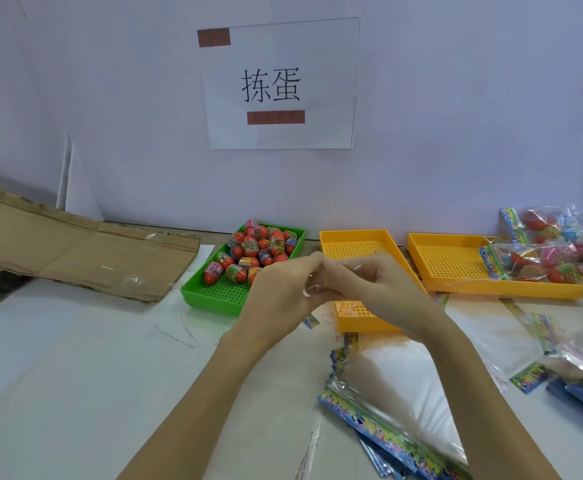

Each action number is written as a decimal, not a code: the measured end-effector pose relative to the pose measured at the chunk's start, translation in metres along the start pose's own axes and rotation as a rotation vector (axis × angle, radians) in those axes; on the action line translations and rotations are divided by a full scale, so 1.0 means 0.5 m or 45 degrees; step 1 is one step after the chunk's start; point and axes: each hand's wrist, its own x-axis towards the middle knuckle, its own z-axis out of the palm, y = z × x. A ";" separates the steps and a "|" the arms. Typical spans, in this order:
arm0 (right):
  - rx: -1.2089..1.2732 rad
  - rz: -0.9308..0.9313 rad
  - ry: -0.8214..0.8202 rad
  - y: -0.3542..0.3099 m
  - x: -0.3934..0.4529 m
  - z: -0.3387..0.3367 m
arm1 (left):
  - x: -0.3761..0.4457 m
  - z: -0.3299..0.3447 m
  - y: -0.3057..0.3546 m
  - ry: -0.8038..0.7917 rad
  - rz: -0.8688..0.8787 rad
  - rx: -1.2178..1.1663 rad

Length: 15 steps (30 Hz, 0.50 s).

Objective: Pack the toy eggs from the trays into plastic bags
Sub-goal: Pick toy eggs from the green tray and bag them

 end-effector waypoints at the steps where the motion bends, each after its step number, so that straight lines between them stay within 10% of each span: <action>1: -0.024 -0.030 0.028 -0.001 -0.001 -0.004 | 0.002 -0.005 -0.002 -0.047 -0.056 -0.091; 5: -0.052 -0.038 0.170 0.006 0.003 -0.021 | 0.008 -0.015 -0.003 -0.130 -0.159 -0.337; 10: -0.260 -0.113 0.251 0.015 0.007 0.003 | 0.002 -0.002 0.002 -0.086 -0.005 0.128; 15: -0.381 -0.188 0.376 0.011 0.010 0.011 | 0.008 0.005 0.017 -0.211 -0.384 -0.509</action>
